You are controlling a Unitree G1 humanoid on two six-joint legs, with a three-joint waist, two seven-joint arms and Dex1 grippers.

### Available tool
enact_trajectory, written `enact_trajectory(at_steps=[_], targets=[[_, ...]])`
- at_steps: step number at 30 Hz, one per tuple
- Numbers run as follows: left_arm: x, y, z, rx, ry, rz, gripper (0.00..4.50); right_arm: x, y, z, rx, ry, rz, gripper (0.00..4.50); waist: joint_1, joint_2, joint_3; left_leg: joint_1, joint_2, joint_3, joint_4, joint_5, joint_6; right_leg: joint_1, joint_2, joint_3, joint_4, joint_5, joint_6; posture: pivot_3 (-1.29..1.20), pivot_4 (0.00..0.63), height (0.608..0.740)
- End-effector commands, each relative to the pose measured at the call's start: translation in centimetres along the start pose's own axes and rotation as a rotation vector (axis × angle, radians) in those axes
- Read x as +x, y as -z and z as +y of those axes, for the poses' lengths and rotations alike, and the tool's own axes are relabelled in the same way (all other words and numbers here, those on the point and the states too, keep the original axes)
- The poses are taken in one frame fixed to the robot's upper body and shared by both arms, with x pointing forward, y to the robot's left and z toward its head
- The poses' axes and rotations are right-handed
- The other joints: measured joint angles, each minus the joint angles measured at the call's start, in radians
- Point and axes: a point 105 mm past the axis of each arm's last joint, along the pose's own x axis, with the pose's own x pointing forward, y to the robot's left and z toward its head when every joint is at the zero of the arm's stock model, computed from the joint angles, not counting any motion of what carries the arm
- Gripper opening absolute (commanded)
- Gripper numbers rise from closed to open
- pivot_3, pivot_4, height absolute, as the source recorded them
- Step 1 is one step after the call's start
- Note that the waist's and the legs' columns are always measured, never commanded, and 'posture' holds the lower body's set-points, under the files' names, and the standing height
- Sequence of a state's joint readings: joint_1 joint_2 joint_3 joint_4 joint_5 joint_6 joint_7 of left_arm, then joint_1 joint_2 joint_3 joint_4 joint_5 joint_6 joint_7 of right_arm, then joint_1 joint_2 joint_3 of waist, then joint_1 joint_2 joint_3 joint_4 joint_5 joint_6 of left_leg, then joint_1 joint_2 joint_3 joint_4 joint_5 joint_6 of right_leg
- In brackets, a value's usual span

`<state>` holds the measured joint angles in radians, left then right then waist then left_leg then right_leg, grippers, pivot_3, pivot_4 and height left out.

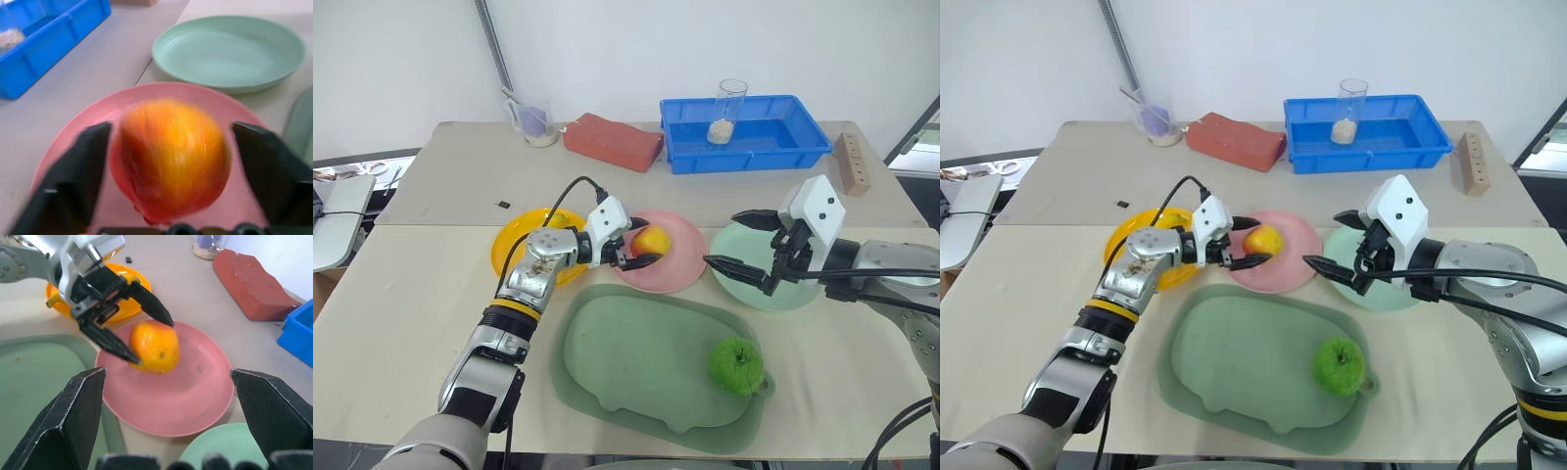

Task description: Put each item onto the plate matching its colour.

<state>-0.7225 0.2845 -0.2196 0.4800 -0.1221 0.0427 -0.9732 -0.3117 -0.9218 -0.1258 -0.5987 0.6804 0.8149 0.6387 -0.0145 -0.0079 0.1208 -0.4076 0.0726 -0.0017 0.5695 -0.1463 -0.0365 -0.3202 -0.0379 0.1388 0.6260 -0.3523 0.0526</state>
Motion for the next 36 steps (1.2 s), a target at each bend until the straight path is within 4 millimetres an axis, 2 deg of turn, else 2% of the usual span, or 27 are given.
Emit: enact_trajectory(at_steps=[1,6,8,11,15,17,23,30,36], targets=[[-0.4,-2.0,0.9,0.045,-0.013,-0.06,4.44,-0.8,-1.1,0.2,-0.045,0.001,-0.03,4.5,0.002,0.0,0.0,0.0,0.0,0.0,0.0,0.0,0.0,0.0,0.0,0.0,0.0,0.0,0.0,0.0,0.15,0.74],[-2.3,-4.2,2.0,0.082,-0.005,-0.117,4.44,-1.8,-1.2,0.9,-0.042,-0.061,-0.009,4.5,0.001,0.0,0.0,0.0,0.0,0.0,0.0,0.0,0.0,0.0,0.0,0.0,0.0,0.0,0.0,0.0,0.15,0.74],[-3.5,-5.2,1.6,0.107,0.049,-0.132,4.44,-2.6,-1.1,1.9,-0.021,-0.157,0.024,4.5,0.0,0.0,0.0,0.0,0.0,0.0,0.0,0.0,0.0,0.0,0.0,0.0,0.0,0.0,0.0,0.0,0.15,0.74],[-5.3,-5.6,-0.9,0.17,0.205,-0.109,4.44,-3.9,-0.8,3.3,0.008,-0.276,0.086,4.5,-0.001,0.001,0.0,0.001,0.0,0.0,-0.002,0.0,0.0,0.001,0.0,0.0,0.0,0.0,0.0,0.0,0.15,0.74],[-7.8,-5.5,-5.9,0.264,0.446,-0.075,4.44,-4.9,0.5,5.6,0.054,-0.412,0.168,4.5,-0.005,0.002,-0.001,0.003,0.0,0.0,-0.003,0.0,0.0,0.002,0.0,0.0,-0.001,0.0,0.0,0.0,0.15,0.74],[-8.4,-5.4,-7.6,0.293,0.513,-0.07,4.44,-5.1,1.3,6.4,0.052,-0.45,0.202,4.5,-0.003,0.002,0.0,0.003,0.0,0.0,-0.003,0.0,0.0,0.002,0.0,0.0,-0.001,0.0,0.0,0.0,0.15,0.74],[-8.9,-5.6,-10.8,0.33,0.597,-0.095,4.44,-4.7,4.5,7.2,-0.032,-0.454,0.275,4.5,0.001,0.001,0.0,0.002,-0.001,0.0,0.001,0.0,-0.001,0.001,-0.002,0.0,-0.004,-0.004,0.005,0.0,0.15,0.74],[-9.4,-5.0,-11.4,0.355,0.601,-0.077,4.44,-5.6,7.7,7.7,-0.053,-0.477,0.348,4.5,0.0,0.001,0.0,0.002,-0.001,0.0,0.001,0.0,0.0,0.002,-0.002,0.0,-0.006,-0.002,0.003,0.0,0.15,0.74],[-9.1,-4.8,-11.6,0.355,0.601,-0.078,4.44,-5.4,9.0,7.7,-0.048,-0.465,0.359,4.5,0.0,0.001,0.0,0.002,-0.001,0.0,0.001,0.0,0.0,0.002,-0.002,0.0,-0.006,-0.003,0.004,0.0,0.15,0.74]])
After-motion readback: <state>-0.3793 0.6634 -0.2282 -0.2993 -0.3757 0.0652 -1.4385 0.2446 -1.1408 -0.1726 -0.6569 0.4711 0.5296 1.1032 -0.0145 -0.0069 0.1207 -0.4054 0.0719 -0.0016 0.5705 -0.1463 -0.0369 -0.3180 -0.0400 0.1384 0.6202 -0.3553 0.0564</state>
